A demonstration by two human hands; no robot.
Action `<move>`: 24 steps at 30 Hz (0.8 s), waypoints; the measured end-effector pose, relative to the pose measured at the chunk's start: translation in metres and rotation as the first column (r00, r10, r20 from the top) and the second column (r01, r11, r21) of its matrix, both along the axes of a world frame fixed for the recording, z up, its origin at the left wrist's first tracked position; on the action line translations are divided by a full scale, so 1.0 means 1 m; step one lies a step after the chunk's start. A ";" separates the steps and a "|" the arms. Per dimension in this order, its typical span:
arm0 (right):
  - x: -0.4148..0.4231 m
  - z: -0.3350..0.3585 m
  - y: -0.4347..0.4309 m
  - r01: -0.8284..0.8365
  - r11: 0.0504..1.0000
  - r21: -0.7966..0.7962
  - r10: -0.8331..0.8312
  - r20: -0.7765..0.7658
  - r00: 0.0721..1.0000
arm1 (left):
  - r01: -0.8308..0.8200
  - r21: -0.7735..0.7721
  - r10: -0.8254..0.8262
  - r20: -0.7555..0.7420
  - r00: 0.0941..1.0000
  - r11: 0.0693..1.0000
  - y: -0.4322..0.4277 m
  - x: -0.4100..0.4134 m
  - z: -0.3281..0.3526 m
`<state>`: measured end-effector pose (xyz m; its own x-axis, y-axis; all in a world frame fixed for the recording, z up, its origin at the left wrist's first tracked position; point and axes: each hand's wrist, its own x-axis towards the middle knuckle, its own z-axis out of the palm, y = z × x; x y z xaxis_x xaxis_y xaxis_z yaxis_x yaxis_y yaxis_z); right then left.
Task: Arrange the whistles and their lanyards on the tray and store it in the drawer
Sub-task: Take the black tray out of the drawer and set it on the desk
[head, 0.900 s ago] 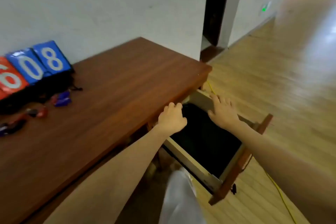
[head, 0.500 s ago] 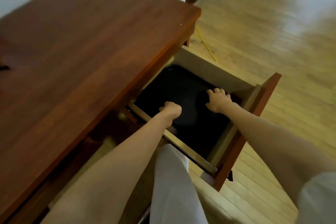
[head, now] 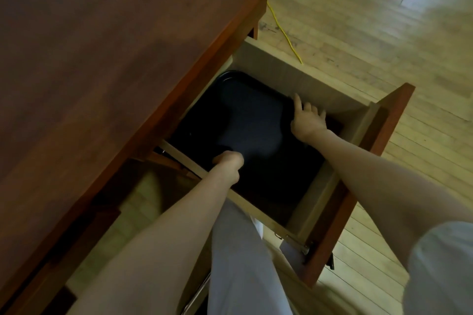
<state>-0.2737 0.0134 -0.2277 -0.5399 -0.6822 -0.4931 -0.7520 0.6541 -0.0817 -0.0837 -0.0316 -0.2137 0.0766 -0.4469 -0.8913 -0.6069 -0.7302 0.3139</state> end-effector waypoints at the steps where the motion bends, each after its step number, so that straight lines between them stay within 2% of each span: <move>1: 0.001 0.001 -0.001 0.009 1.000 -0.001 -0.009 -0.009 1.000 | -0.003 0.027 0.004 -0.030 1.000 1.000 0.000 -0.001 0.007; 8: -0.001 0.028 -0.006 0.027 0.999 0.047 -0.024 -0.055 0.998 | 0.098 0.001 -0.098 -0.053 0.994 0.995 0.001 0.000 0.039; 11: 0.000 0.051 -0.004 0.028 0.997 0.071 -0.020 -0.104 0.994 | 0.141 -0.098 -0.147 -0.059 0.987 0.985 -0.001 0.004 0.055; 13: 0.003 0.069 -0.001 0.016 0.996 0.093 -0.006 -0.107 0.994 | 0.114 -0.174 -0.127 -0.060 0.990 0.978 0.000 0.007 0.068; 16: 0.009 0.095 0.009 0.057 0.990 0.128 -0.052 -0.045 0.998 | -0.023 -0.185 0.010 -0.066 0.998 0.982 0.007 0.017 0.086; 17: 0.011 0.103 0.014 0.067 0.989 0.135 -0.064 -0.025 0.998 | -0.088 -0.165 0.069 -0.116 0.991 0.982 0.013 0.021 0.094; 19: 0.016 0.117 0.027 0.092 0.986 0.140 -0.091 -0.012 0.996 | -0.077 -0.183 0.040 -0.195 0.980 0.980 0.025 0.028 0.102; 24: 0.028 0.137 0.066 0.171 0.983 0.073 -0.174 0.044 0.984 | -0.014 -0.242 -0.039 -0.212 0.976 0.970 0.053 0.049 0.124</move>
